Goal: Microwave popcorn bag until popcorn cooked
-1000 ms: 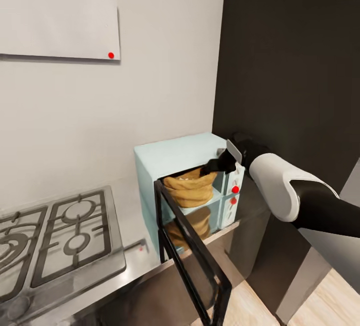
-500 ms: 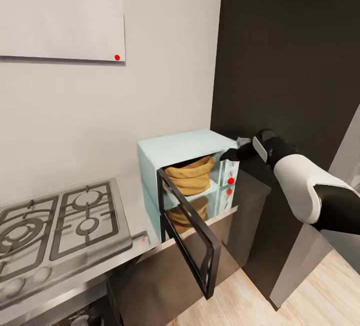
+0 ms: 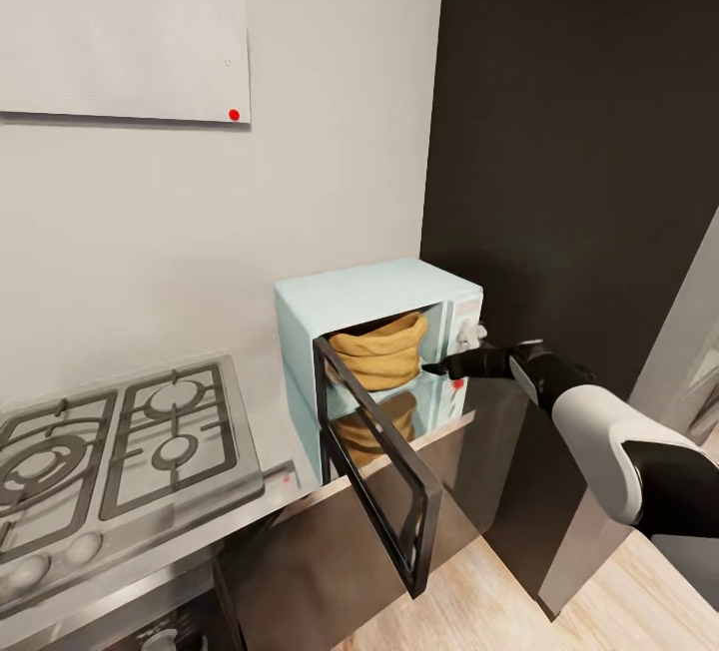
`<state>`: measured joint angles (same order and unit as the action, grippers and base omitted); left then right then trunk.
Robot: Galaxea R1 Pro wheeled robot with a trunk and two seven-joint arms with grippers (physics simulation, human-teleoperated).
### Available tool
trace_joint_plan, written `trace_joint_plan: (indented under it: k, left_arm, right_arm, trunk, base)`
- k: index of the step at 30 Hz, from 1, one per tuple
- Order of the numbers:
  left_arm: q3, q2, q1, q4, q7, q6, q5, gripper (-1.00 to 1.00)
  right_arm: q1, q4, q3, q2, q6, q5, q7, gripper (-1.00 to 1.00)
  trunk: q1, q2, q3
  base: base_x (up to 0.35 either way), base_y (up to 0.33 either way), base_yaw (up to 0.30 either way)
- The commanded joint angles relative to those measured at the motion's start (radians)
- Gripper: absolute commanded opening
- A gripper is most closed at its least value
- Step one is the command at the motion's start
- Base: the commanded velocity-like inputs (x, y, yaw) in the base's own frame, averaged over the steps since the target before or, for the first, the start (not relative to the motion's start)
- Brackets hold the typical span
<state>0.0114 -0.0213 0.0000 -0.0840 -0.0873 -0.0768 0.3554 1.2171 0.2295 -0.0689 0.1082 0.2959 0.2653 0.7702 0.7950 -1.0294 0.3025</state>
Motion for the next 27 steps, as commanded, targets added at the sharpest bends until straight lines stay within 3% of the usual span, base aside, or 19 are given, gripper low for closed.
trace_joint_plan:
  k: [1, 7, 9, 11, 13, 17, 27]
  left_arm:
    - [0.001, 0.0, 0.0, 0.0, -0.005, -0.001, 0.006, 1.0]
    - [0.001, 0.0, 0.0, 0.0, -0.005, -0.001, 0.007, 1.0]
    - [0.001, 0.0, 0.0, 0.0, -0.005, -0.001, 0.007, 1.0]
    - [0.001, 0.0, 0.0, 0.0, -0.005, -0.001, 0.007, 1.0]
    - [0.001, 0.0, 0.0, 0.0, -0.005, -0.001, 0.007, 1.0]
    - [0.001, 0.0, 0.0, 0.0, -0.005, -0.001, 0.007, 1.0]
    - [0.001, 0.0, 0.0, 0.0, -0.005, -0.001, 0.006, 1.0]
  right_arm:
    - [-0.001, -0.007, -0.008, 0.0, -0.001, 0.007, 0.007, 1.0]
    - [-0.003, -0.019, -0.009, 0.0, -0.01, 0.006, 0.009, 1.0]
    - [-0.005, -0.022, -0.011, 0.0, -0.014, -0.018, 0.006, 1.0]
    - [-0.026, -0.021, -0.012, 0.002, -0.072, -0.058, 0.006, 1.0]
    - [-0.048, -0.022, -0.012, 0.005, -0.146, -0.072, 0.01, 1.0]
    - [-0.055, -0.029, -0.013, 0.013, -0.169, -0.084, 0.012, 1.0]
    - [-0.056, -0.035, -0.013, 0.015, -0.175, -0.086, 0.014, 1.0]
  trunk:
    - [0.0, -0.001, 0.001]
    - [0.0, -0.001, 0.001]
    - [0.0, -0.001, 0.001]
    - [0.0, -0.001, 0.001]
    - [0.0, -0.001, 0.001]
    - [0.0, -0.001, 0.001]
    - [0.0, -0.001, 0.001]
  base:
    - [0.0, 0.0, 0.0]
    - [0.0, 0.0, 0.0]
    - [0.0, 0.0, 0.0]
    - [0.0, 0.0, 0.0]
    - [0.0, 0.0, 0.0]
    - [0.0, 0.0, 0.02]
    - [0.0, 0.0, 0.272]
